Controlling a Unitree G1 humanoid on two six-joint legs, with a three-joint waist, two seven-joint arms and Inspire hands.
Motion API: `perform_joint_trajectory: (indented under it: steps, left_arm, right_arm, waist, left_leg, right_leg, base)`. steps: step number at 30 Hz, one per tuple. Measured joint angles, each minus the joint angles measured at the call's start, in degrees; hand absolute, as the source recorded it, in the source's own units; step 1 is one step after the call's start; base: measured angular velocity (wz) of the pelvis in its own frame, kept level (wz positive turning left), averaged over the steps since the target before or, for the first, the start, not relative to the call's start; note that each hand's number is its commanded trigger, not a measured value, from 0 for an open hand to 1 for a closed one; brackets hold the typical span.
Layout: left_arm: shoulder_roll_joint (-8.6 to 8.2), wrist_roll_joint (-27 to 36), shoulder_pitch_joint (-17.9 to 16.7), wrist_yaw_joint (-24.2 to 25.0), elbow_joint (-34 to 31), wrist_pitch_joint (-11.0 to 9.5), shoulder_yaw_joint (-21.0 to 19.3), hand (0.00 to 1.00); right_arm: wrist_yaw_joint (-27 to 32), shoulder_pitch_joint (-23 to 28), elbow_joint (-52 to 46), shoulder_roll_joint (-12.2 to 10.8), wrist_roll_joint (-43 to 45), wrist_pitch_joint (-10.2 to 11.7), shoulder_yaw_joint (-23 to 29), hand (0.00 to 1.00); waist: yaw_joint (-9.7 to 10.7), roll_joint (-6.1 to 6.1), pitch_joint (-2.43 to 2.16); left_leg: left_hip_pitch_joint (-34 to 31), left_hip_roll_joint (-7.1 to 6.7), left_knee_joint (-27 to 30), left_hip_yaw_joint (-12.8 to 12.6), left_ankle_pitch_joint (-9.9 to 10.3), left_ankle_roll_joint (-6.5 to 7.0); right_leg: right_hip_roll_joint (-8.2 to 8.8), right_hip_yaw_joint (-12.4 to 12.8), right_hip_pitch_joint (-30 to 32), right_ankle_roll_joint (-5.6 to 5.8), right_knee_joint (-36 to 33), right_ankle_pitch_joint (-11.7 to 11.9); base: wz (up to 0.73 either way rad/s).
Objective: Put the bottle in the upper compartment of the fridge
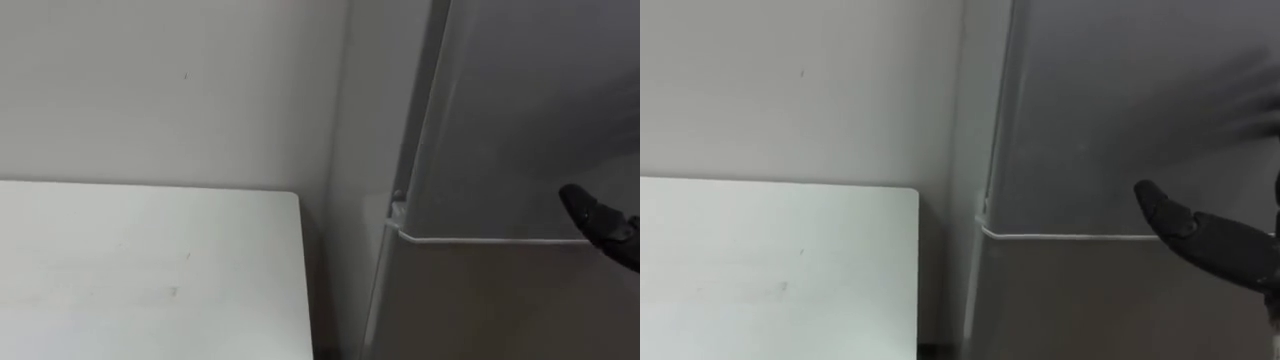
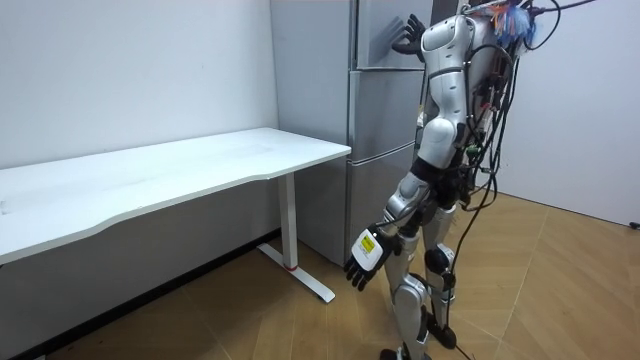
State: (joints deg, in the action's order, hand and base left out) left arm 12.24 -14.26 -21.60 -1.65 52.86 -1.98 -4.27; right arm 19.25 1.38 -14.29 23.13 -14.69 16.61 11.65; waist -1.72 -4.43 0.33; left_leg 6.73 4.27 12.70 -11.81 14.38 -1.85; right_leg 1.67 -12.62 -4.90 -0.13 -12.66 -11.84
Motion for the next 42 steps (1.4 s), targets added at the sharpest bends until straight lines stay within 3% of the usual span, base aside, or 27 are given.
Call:
perform_joint_trajectory:
  steps: [7,22,27,42]
  left_arm:
    - [0.0,0.0,-0.1,0.2,0.0,0.0,0.0,0.0]
    - [-0.02,0.0,-0.2,0.2,-0.2,1.2,0.0,0.0]
    - [-0.02,0.1,-0.1,0.6,-0.2,1.5,0.0,0.0]
    - [-0.01,0.1,-0.5,0.6,-0.2,1.8,0.2,0.0]
  right_arm:
    - [-0.8,-0.1,1.8,-1.2,0.2,1.2,-2.2,0.0]
    - [-1.8,-2.0,7.8,-2.5,1.8,2.4,-3.7,0.0]
    - [-3.3,-3.8,12.5,-2.6,1.8,3.9,-3.7,0.0]
    - [-3.7,-4.7,15.1,-3.4,1.8,5.0,-3.8,0.0]
  waist:
    - [-0.3,0.89,-0.23]
    - [-0.4,0.93,-0.11]
    - [-0.3,0.92,-0.1]
    - [-0.3,0.86,-0.08]
  left_leg:
    - [0.0,0.01,0.0,0.4,0.0,-0.04]
    - [0.7,0.01,0.3,1.1,0.0,-0.03]
    - [0.7,0.07,0.9,1.3,0.0,-0.01]
    - [0.7,0.05,1.0,1.6,-0.3,0.01]
  right_leg:
    - [0.02,-0.2,-0.2,-0.04,0.1,0.0]
    - [0.2,-1.2,-1.9,-0.13,0.1,0.1]
    - [0.28,-1.6,-2.3,-0.26,0.0,0.3]
    - [0.3,-1.8,-2.4,-0.36,0.1,0.5]
  base:
    - [0.0]
    - [0.03]
    - [0.0]
    - [0.0]
